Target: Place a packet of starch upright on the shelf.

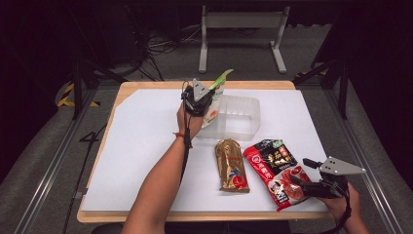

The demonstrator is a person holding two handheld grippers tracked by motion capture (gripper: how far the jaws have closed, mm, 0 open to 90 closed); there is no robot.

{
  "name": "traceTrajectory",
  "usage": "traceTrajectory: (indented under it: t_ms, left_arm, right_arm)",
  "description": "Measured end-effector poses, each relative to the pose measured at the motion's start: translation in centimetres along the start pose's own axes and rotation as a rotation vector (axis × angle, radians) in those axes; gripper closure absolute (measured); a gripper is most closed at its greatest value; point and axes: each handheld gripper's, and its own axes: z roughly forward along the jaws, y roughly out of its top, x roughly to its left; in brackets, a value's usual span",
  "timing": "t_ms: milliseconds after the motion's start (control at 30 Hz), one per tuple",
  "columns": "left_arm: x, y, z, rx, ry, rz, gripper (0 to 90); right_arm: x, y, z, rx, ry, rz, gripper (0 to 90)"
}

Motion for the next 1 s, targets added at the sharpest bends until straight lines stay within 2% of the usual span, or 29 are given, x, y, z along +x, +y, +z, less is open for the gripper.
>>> traceTrajectory:
  t_ms: [67, 133, 200, 267, 333, 433, 600, 667, 767, 900, 1000]
  left_arm:
    - [-0.1, -0.7, -0.4, -0.024, -0.030, 0.004, 88.9]
    - [-0.1, -1.0, -1.1, -0.011, -0.037, 0.008, 87.4]
    - [0.2, -1.2, -1.7, -0.009, -0.070, 0.010, 85.9]
    - [0.5, -1.5, -2.5, 0.001, -0.067, 0.023, 86.4]
    - [0.9, -1.9, -3.1, 0.002, -0.089, 0.007, 85.3]
    - [1.0, -2.1, -3.6, -0.002, -0.103, 0.008, 84.5]
    - [0.7, -2.2, -4.5, 0.004, -0.126, 0.018, 77.1]
    - [0.7, -2.2, -4.9, 0.009, -0.151, 0.006, 76.1]
    - [0.9, -2.1, -5.5, 0.024, -0.180, 0.014, 69.6]
    - [1.1, -1.9, -6.8, 0.047, -0.196, 0.025, 53.9]
    - [1.2, -1.9, -8.0, 0.043, -0.217, 0.032, 44.3]
  right_arm:
    - [0.0, 0.0, -0.1, -0.003, 0.001, 0.000, 22.9]
    - [0.0, 0.0, -0.1, -0.003, -0.002, -0.001, 22.6]
    - [0.0, 0.0, -0.1, -0.003, -0.001, 0.000, 22.3]
    - [0.0, 0.0, 0.0, -0.001, -0.003, 0.002, 22.3]
    - [0.1, 0.1, 0.1, -0.001, 0.001, 0.002, 22.3]
    - [0.2, 0.1, 0.1, 0.002, -0.002, -0.003, 22.3]
    - [0.1, 0.1, 0.2, 0.004, -0.001, -0.001, 22.3]
    - [0.1, 0.1, 0.2, 0.003, -0.001, 0.000, 22.3]
    - [0.1, 0.1, 0.1, 0.003, -0.002, 0.001, 22.3]
    - [0.0, 0.1, 0.1, 0.001, -0.005, 0.003, 22.5]
    - [0.0, 0.2, 0.2, 0.003, -0.007, 0.006, 22.5]
